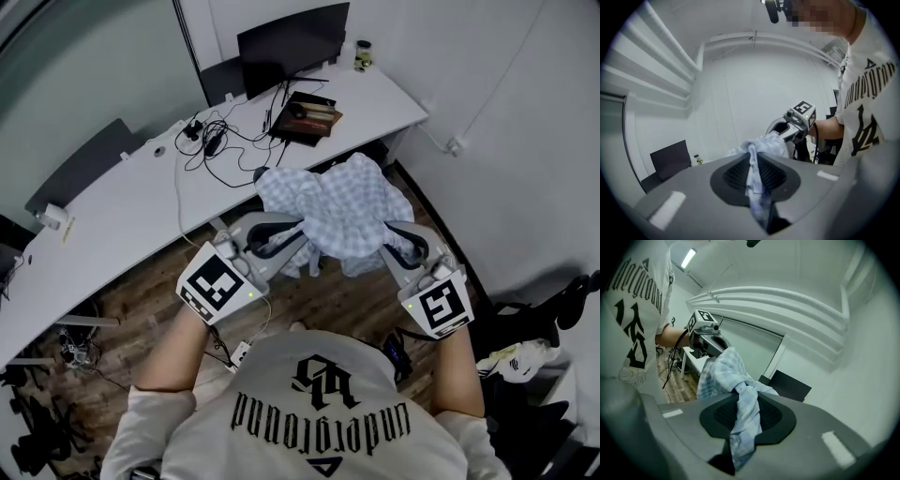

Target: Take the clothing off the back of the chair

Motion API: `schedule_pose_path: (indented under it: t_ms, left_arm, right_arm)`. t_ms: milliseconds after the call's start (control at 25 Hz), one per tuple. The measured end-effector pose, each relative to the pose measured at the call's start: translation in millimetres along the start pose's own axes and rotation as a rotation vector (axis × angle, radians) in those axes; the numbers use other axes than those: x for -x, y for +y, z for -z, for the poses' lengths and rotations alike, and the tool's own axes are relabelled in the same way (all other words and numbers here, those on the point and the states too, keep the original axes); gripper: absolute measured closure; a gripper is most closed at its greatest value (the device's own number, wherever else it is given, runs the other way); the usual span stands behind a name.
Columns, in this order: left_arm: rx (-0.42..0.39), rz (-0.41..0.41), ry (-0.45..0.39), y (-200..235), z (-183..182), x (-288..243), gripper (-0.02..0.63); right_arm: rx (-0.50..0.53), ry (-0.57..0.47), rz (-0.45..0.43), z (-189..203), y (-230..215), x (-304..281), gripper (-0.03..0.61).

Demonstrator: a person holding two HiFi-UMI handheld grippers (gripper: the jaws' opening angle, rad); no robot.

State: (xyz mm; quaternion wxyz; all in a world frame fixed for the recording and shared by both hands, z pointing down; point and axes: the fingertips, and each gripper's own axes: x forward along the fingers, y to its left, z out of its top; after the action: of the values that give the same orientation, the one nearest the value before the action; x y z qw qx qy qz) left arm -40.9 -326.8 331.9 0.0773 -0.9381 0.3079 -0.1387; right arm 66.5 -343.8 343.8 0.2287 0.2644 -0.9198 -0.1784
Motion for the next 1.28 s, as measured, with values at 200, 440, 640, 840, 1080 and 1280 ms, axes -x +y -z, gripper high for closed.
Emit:
schedule_pose_path:
  t_ms: [200, 440, 640, 840, 1080, 1280]
  left_arm:
    - [0.023, -0.028, -0.006, -28.4, -19.7, -12.6, 0.529]
    - [0.056, -0.067, -0.007, -70.2, -27.4, -30.8, 0.529]
    - [0.081, -0.104, 0.009, -116.2, -27.2, -38.7, 0.529]
    - [0.110, -0.144, 0.045, -165.2, -32.0, -43.7, 0.529]
    - [0.135, -0.184, 0.054, -215.4, -29.4, -48.7, 0.529]
    - [0.151, -0.216, 0.057, -247.5, -30.9, -48.1, 0.529]
  right_arm:
    - [0.001, -0.008, -0.024, 4.0, -2.3, 35.3, 0.500]
    - [-0.001, -0.014, -0.066, 23.1, 0.0, 76.2, 0.500]
    - [-0.011, -0.055, -0.102, 44.2, 17.9, 110.7, 0.500]
    - [-0.039, -0.072, -0.125, 62.5, 33.8, 149.2, 0.500]
    - [-0.085, -0.077, -0.146, 86.2, 54.4, 189.6, 0.500]
    - [-0.113, -0.092, -0.175, 96.4, 70.6, 216.4, 0.500]
